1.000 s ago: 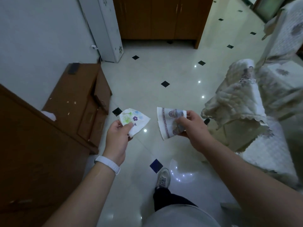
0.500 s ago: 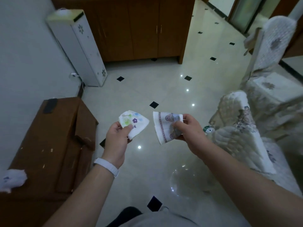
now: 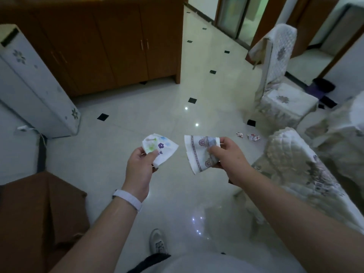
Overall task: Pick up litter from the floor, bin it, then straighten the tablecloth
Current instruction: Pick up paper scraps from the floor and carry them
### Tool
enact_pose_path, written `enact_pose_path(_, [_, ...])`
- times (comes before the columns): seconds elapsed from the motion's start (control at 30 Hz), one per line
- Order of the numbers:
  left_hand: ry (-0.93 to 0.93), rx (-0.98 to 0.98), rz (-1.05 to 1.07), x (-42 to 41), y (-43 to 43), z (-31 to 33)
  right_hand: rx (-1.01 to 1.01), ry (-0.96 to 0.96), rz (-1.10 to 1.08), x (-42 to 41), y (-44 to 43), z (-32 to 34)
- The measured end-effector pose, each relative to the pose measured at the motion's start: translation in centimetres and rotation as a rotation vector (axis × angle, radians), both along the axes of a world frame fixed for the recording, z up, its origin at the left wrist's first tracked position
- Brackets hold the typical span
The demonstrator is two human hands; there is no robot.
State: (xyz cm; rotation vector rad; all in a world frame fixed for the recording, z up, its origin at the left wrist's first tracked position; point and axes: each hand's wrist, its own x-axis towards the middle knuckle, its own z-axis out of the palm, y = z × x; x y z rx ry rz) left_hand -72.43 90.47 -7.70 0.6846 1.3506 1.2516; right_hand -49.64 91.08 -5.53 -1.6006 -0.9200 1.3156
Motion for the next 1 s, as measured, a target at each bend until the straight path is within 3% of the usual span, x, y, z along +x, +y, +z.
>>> enact_pose_path(0.47, [0.005, -0.006, -0.245, -3.5, 19.0, 0.3, -0.001, -0.037, -0.191, -3.8, 12.3, 0.4])
enact_pose_path(1.0, [0.142, -0.022, -0.354, 4.4, 42.2, -0.4, -0.027, 0.094, -0.285, 3.0, 34.6, -3.4])
